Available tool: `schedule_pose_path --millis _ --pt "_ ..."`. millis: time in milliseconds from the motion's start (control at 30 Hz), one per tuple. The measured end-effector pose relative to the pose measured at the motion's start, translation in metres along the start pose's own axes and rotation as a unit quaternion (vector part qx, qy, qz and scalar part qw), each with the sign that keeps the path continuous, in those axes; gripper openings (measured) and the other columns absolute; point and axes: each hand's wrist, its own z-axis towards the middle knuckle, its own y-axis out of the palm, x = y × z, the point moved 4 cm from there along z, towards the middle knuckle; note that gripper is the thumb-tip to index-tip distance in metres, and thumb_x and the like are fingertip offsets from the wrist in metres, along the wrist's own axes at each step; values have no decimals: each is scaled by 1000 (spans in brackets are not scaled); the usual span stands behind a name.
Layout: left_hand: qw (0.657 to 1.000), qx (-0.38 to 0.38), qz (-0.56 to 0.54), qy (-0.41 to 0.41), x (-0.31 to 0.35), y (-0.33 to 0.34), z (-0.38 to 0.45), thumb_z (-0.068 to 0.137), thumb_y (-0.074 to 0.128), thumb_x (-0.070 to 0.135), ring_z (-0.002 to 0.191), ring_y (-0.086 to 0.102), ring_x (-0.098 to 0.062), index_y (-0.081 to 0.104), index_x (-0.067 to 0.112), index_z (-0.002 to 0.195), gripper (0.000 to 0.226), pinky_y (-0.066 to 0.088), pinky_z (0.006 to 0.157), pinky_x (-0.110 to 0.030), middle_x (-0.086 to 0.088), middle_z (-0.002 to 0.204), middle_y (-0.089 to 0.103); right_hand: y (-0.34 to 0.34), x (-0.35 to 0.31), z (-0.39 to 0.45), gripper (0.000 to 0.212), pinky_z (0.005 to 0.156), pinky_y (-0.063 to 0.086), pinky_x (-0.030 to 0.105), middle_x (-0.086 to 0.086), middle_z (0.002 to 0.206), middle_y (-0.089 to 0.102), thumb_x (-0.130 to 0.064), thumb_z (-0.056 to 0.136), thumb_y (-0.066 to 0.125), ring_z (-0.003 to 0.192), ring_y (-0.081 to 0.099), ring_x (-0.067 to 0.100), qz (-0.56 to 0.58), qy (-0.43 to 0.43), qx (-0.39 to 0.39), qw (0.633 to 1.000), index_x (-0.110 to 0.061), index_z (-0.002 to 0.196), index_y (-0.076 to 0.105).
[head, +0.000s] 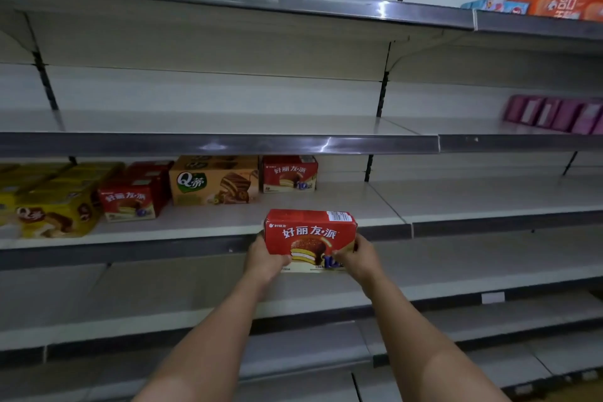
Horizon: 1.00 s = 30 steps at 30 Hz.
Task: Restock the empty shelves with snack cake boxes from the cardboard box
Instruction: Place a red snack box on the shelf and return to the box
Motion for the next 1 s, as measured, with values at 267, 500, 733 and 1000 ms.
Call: schedule_pose_path --millis 267,500,733,1000 --pt "998 29 37 35 23 -2 89 83 55 -12 104 58 -24 51 10 125 47 48 88 -37 -13 118 62 11 -38 83 40 94 49 39 4 120 63 -22 88 67 112 59 22 -69 -18 24 997 -17 125 52" --pt "992 49 109 47 12 -3 140 86 57 -1 104 60 -28 52 12 124 41 50 88 -38 -12 116 64 34 -33 134 40 98 46 40 7 122 62 -24 89 64 113 57 24 -95 -35 20 995 -16 126 50" --pt "954 88 276 70 11 5 180 90 58 21 115 53 -30 42 19 137 49 47 96 -40 -11 134 47 40 -28 182 29 93 45 38 7 119 63 -28 93 59 107 58 24 -117 -67 14 991 -19 120 51" --pt "959 139 244 41 5 22 215 83 63 19 99 64 -27 50 23 126 45 54 85 -41 -6 117 64 40 -31 225 28 87 41 31 7 122 63 -29 93 57 109 59 25 -162 -83 16 983 -18 119 54"
